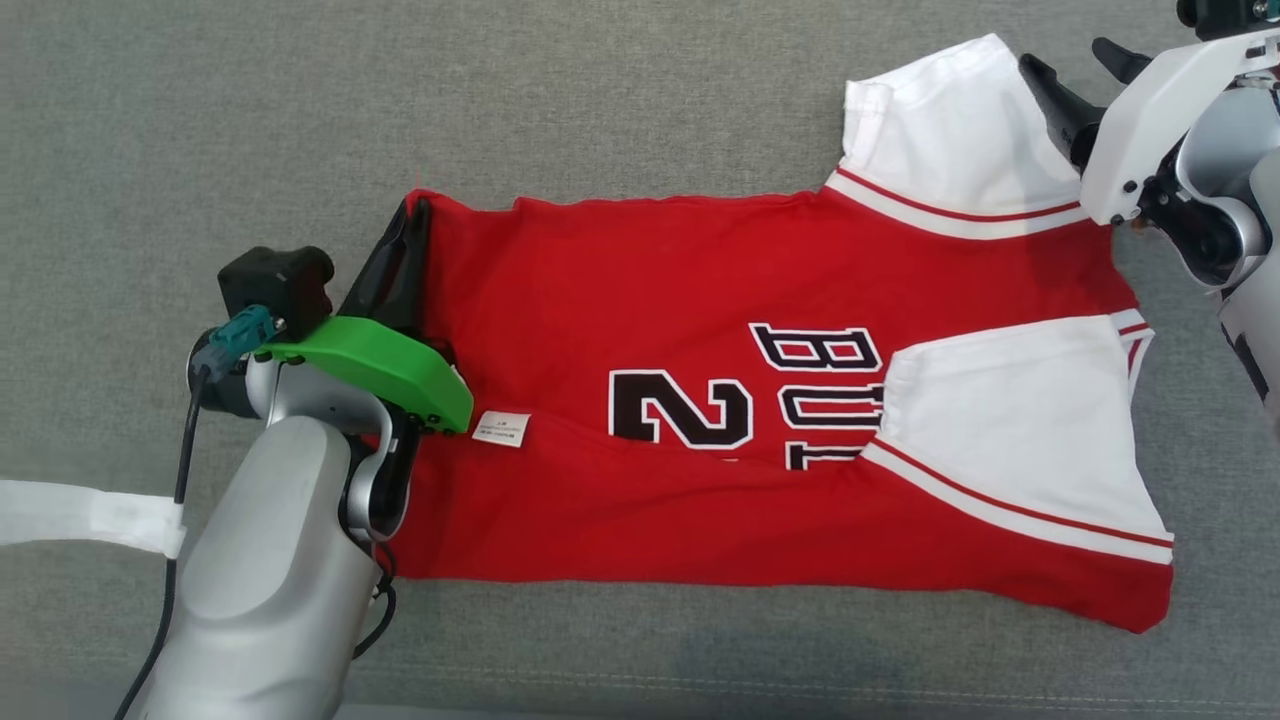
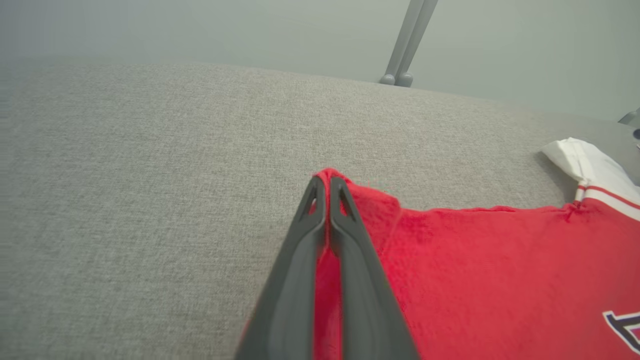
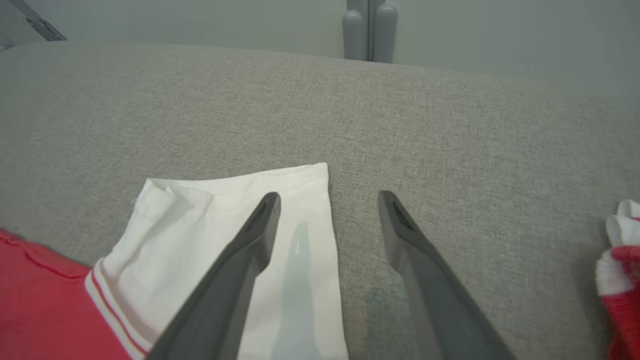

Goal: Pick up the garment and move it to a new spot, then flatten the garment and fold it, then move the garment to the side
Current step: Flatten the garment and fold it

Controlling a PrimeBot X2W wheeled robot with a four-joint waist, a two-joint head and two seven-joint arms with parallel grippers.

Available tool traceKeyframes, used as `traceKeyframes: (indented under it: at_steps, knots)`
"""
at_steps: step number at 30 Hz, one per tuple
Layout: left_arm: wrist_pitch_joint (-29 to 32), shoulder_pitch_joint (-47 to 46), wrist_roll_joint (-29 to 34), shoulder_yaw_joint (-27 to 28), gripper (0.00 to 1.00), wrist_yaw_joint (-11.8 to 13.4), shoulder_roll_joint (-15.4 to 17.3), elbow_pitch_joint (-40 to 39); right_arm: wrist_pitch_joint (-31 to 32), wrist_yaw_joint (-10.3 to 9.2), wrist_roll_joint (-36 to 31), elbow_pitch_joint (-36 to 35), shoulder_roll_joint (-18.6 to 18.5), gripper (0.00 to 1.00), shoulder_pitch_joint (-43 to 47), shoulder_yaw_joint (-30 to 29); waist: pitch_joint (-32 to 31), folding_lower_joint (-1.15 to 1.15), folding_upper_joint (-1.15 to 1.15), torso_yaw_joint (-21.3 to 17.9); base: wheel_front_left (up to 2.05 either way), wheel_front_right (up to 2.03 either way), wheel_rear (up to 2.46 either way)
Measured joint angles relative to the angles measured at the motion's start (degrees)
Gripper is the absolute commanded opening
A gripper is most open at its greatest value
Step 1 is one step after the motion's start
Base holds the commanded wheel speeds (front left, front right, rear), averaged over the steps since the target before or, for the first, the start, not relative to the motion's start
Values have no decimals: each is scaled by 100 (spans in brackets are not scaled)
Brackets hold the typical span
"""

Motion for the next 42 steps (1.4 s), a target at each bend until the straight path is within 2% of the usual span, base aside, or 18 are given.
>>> traceKeyframes:
  at_steps: [9,20,22,24,25,26,27,28,29,42]
  knots:
    - [-187,1,33,-70,0,-24,-46,-19,227,0,-52,398,62,100,-229,105,261,0,0,308,0,0,0]
    - [-229,-1,37,-180,0,-44,-76,-21,338,0,-104,804,92,100,-558,182,392,0,0,401,0,0,0]
    - [-252,-2,38,-182,0,-44,-77,-19,341,1,-104,858,111,85,-603,192,409,0,0,418,0,0,0]
    - [-254,-2,37,-183,0,-44,-80,-16,356,3,-105,891,127,57,-648,214,425,0,0,434,0,0,0]
    - [-264,-2,37,-183,0,-44,-81,-12,356,3,-105,899,138,49,-661,233,432,0,0,441,0,0,0]
    - [-271,-2,37,-183,0,-44,-82,-10,355,4,-116,902,146,44,-673,261,437,0,0,446,0,0,0]
    - [-275,-2,37,-183,0,-44,-83,-4,347,4,-152,903,152,34,-690,292,439,0,0,449,0,0,0]
    - [-280,-2,37,-183,0,-44,-85,4,327,5,-180,905,158,4,-716,330,439,0,0,450,0,0,0]
    - [-296,-3,37,-179,0,-44,-85,18,316,5,-234,911,171,0,-740,368,436,0,0,449,0,0,0]
    - [-358,-2,-140,189,0,-42,-75,168,-367,56,-289,962,350,0,-742,515,205,0,0,236,0,0,0]
